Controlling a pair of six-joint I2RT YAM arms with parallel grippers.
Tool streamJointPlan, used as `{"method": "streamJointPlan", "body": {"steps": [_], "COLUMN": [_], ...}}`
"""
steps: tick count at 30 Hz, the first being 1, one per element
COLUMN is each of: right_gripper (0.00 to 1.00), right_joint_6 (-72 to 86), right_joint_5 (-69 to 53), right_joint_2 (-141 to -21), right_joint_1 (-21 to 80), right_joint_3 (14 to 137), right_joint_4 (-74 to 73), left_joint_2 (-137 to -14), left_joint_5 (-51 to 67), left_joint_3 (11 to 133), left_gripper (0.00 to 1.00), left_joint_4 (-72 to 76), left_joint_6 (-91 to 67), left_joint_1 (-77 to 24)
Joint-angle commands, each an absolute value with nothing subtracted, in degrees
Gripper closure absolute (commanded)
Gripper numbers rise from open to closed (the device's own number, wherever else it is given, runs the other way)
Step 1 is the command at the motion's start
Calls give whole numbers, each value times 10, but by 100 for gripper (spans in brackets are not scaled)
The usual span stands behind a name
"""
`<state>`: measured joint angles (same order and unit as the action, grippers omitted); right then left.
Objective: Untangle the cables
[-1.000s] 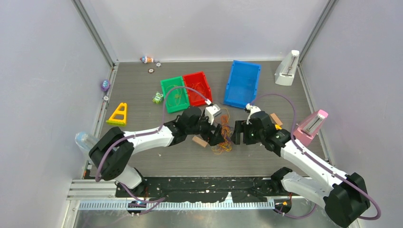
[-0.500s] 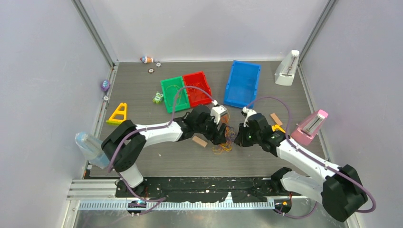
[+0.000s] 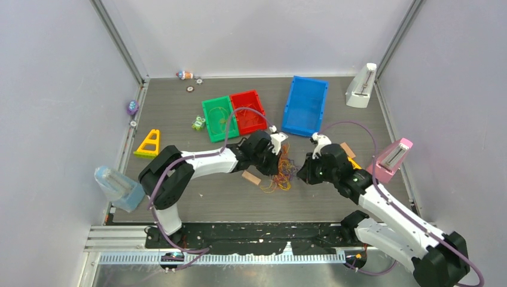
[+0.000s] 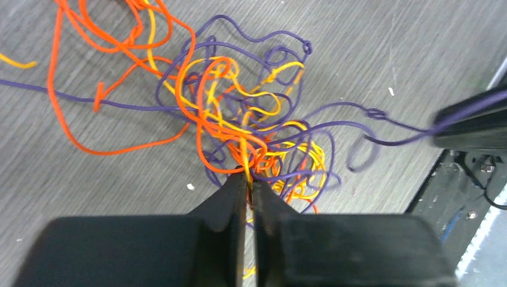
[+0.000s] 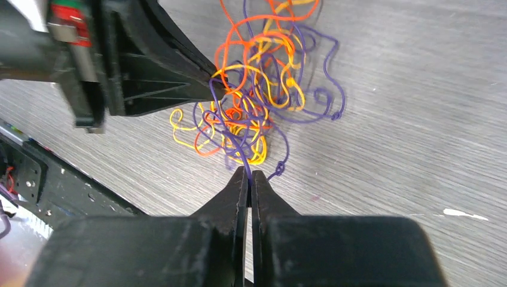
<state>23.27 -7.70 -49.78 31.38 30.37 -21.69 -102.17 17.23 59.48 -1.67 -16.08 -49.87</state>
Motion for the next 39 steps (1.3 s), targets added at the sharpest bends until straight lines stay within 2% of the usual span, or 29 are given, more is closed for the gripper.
{"method": "streamJointPlan", "body": {"steps": [1,9,15,21,30,34,36,39], "right_gripper": [95,95,95,95,95,95,95,95], "right_joint_6": [226,183,159,131,103,123,126,130], "right_joint_5": [-21,102,171,232,357,498,534,525], "right_joint_2": [-430,-391,-396,-428,-443,-437,-428,-419], "right_joint_1": [315,314,314,314,314,314,314,314], "right_joint_3": [374,572,742,914,962,955,944,920], "right_joint_4": [-273,-411,-448,-478,-485,-500,-502,-502], "left_joint_2": [-1010,-946,-922,-889,-730,-644,-611,-572], "left_joint_5": [122,83,89,28,-129,-271,-303,-321], "left_joint_3": [622,563,525,504,367,303,281,257], "left_gripper": [100,100,100,100,100,100,100,100], "left_joint_4": [-62,-25,-3,-5,48,52,51,72], "left_joint_6": [-136,-162,-195,-214,-273,-328,-353,-358], "left_joint_1": [-500,-456,-420,-404,-338,-328,-316,-313]}}
